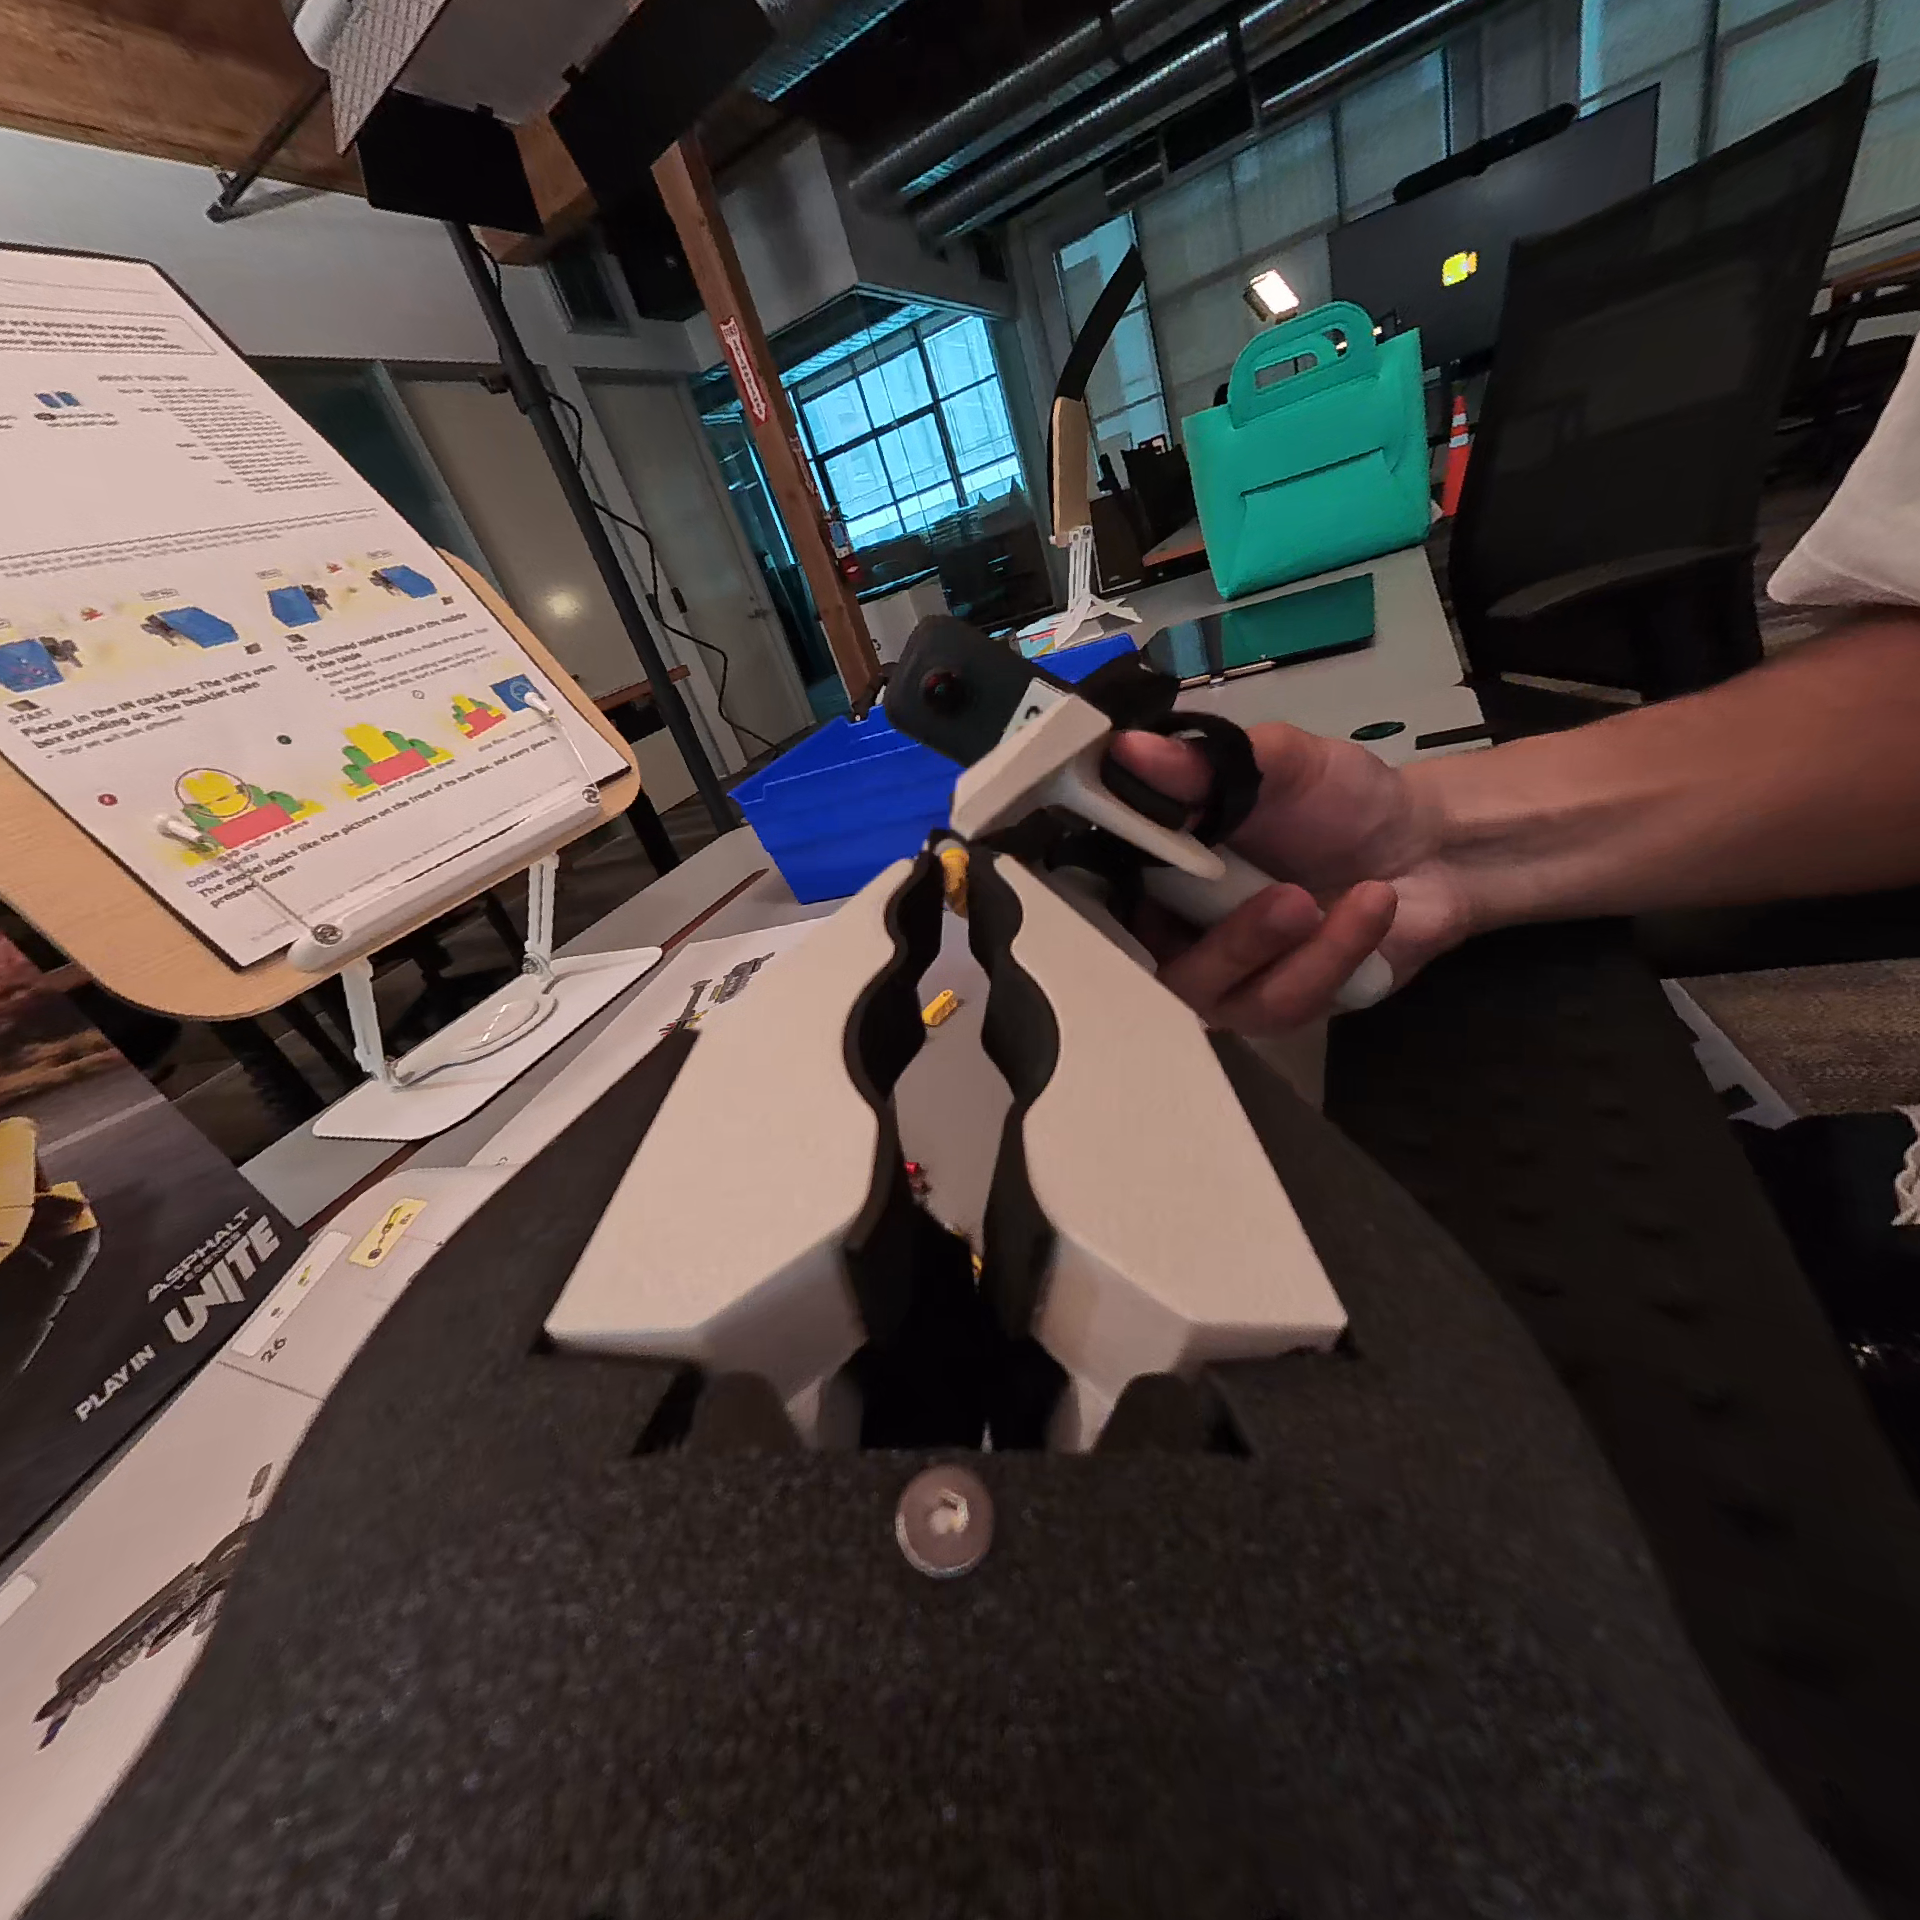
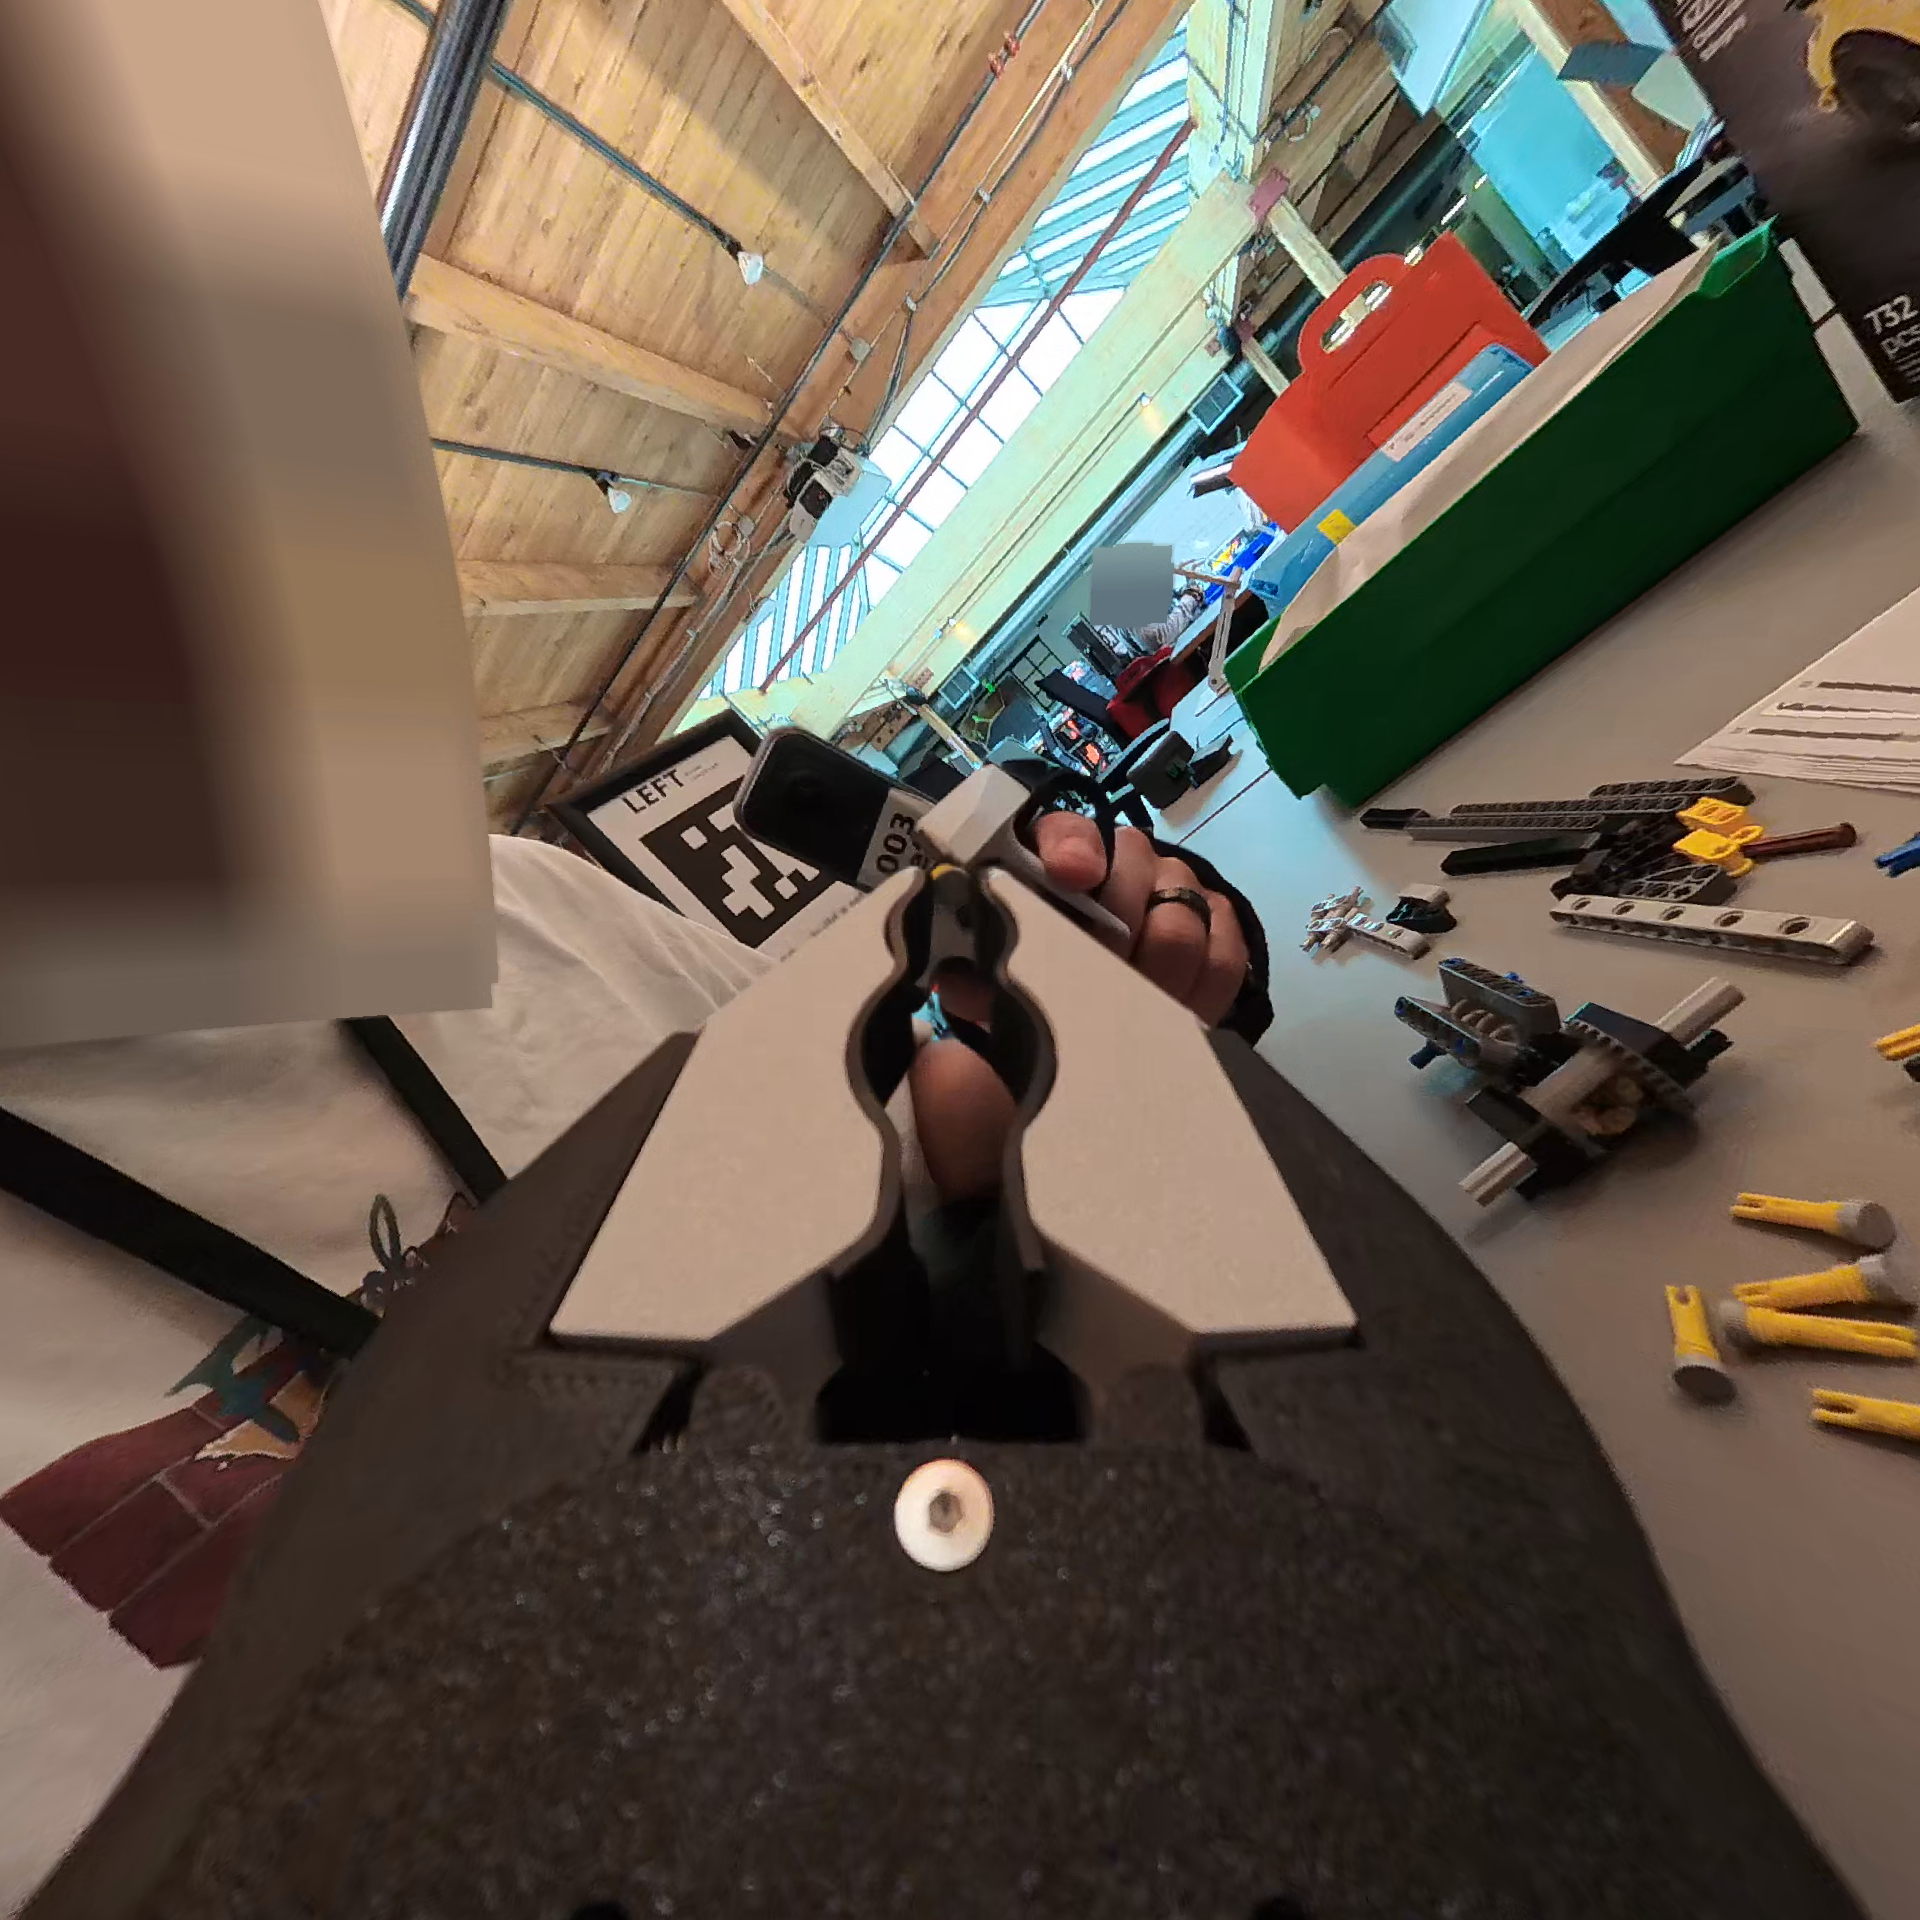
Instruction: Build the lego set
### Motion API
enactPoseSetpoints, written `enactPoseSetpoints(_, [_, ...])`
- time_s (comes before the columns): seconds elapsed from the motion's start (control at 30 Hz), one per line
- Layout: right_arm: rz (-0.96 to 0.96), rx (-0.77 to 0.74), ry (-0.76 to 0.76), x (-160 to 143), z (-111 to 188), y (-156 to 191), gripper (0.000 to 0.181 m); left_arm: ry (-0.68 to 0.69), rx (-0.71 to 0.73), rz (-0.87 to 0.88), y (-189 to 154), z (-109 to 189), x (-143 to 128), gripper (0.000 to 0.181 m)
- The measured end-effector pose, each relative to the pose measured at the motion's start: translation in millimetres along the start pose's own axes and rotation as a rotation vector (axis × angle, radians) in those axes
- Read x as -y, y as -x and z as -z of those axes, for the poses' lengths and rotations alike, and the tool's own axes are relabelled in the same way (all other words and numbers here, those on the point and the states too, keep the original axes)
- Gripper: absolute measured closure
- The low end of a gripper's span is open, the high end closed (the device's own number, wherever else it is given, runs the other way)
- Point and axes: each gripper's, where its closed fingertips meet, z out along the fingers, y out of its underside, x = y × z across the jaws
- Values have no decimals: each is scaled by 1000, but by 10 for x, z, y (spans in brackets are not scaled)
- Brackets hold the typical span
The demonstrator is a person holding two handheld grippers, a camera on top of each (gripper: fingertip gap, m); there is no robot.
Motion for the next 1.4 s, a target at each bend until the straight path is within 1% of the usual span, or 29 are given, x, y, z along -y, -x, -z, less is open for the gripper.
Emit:
enactPoseSetpoints(0.27, [1, 1, 19, -22, 2, -21, 175, 14, -9, -13, -26, 0, -22, 177])
enactPoseSetpoints(0.6, [-61, 59, 22, -59, 1, -1, 175, 22, -30, -3, -46, 9, -44, 177])
enactPoseSetpoints(0.8, [23, 38, 102, -150, 22, 28, 175, 23, -122, 94, -136, 23, -62, 178])
enactPoseSetpoints(1.23, [222, 16, 296, -362, 62, 112, 175, 39, -305, 197, -363, 71, -86, 177])
enactPoseSetpoints(1.4, [213, 33, 343, -434, 86, 128, 175, 55, -351, 200, -437, 78, -111, 177])
